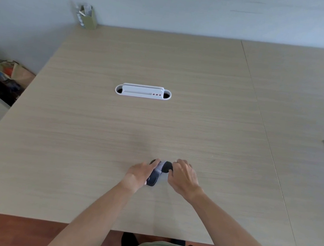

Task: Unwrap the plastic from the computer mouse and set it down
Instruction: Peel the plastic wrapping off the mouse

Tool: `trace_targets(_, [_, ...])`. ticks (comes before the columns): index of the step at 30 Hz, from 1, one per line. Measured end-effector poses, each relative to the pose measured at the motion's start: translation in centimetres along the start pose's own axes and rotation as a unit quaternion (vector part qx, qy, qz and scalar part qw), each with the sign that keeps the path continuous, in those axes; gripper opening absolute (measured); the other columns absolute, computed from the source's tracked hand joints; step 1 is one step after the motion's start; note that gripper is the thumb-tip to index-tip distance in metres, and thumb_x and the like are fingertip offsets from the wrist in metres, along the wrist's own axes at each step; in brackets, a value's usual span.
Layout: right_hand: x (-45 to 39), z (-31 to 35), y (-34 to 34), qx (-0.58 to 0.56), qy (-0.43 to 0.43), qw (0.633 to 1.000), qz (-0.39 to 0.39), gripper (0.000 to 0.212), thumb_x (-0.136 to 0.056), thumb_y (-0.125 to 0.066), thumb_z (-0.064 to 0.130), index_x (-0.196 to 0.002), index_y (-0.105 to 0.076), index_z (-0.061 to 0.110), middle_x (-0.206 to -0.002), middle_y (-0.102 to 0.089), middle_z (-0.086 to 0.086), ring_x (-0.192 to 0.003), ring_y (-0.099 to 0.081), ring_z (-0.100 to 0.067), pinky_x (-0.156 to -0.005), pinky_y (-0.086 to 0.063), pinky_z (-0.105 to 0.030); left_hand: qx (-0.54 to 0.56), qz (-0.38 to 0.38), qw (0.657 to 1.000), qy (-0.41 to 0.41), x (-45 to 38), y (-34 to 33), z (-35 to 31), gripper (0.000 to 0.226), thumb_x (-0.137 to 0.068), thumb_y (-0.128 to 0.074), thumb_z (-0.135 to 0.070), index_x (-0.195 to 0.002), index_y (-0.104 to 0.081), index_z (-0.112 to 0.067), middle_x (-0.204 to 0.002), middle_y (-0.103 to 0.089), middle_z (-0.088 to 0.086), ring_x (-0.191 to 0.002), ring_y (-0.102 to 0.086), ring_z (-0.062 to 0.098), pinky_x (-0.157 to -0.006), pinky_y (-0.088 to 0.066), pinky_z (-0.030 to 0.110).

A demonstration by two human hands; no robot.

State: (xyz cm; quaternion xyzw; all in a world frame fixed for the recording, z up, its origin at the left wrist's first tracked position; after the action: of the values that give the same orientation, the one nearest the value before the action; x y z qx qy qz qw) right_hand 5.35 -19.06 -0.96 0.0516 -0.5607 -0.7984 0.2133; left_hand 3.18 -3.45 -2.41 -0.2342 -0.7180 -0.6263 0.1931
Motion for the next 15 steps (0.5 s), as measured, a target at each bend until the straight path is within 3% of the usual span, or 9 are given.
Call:
trace_targets(3, [0.1,-0.4,0.7,-0.005,-0.016,0.999,-0.028,0.018,-0.087,-0.048,0.016,-0.083,-0.060,0.003,-0.093,-0.062,-0.011,-0.091,-0.055,-0.028,-0.076,-0.044,-0.034,-0.013,-0.008,1.000,0.004,-0.1,-0.4,0.1,0.087,-0.085,-0.061,0.001,-0.152,-0.013,-0.028,-0.119,-0.059,0.014,-0.103,-0.062,0.037,-0.081,-0.051,0.044])
trace_targets(5, [0.5,-0.2,0.6,-0.039,0.018,0.999,0.006,0.017,-0.085,-0.050,0.018,-0.075,-0.058,0.005,-0.085,-0.060,-0.010,-0.082,-0.055,-0.026,-0.066,-0.037,-0.030,-0.018,-0.011,1.000,0.000,-0.2,-0.6,0.1,0.091,-0.085,-0.062,0.001,-0.154,-0.010,-0.026,-0.121,-0.058,0.014,-0.104,-0.062,0.036,-0.082,-0.051,0.044])
trace_targets(8, [1.5,0.5,-0.1,-0.039,0.069,0.994,0.075,0.018,-0.083,-0.050,0.017,-0.072,-0.057,0.005,-0.082,-0.058,-0.009,-0.079,-0.057,-0.028,-0.063,-0.038,-0.030,-0.012,-0.012,1.000,0.003,-0.3,-0.7,0.0,0.093,-0.084,-0.066,-0.005,-0.154,-0.009,-0.024,-0.120,-0.059,0.015,-0.103,-0.063,0.036,-0.080,-0.052,0.043])
trace_targets(12, [1.5,-0.1,-0.2,-0.015,0.001,1.000,-0.003,0.018,-0.086,-0.049,0.015,-0.083,-0.061,0.003,-0.090,-0.062,-0.012,-0.088,-0.057,-0.028,-0.076,-0.046,-0.035,-0.012,-0.017,1.000,0.009,-0.5,-0.7,-0.4,0.090,-0.081,-0.068,-0.003,-0.152,-0.012,-0.013,-0.116,-0.061,0.018,-0.100,-0.064,0.038,-0.077,-0.051,0.042])
trace_targets(15, [1.4,-0.2,0.4,-0.015,-0.030,0.999,-0.036,0.017,-0.086,-0.049,0.016,-0.082,-0.060,0.003,-0.088,-0.062,-0.011,-0.086,-0.057,-0.028,-0.074,-0.044,-0.034,-0.011,-0.017,0.999,0.029,-0.6,-1.0,-0.5,0.091,-0.081,-0.070,-0.007,-0.151,-0.012,-0.007,-0.119,-0.061,0.017,-0.103,-0.063,0.037,-0.077,-0.050,0.040])
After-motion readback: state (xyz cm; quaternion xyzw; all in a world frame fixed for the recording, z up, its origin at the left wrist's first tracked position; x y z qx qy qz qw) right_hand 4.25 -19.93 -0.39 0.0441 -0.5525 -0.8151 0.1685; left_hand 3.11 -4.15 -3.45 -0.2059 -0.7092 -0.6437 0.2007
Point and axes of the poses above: each hand's wrist, its own x-axis away from the middle knuckle, its own y-axis out of the back of the hand, z = x × y, the point moved 3 cm from there along -x, towards the middle knuckle
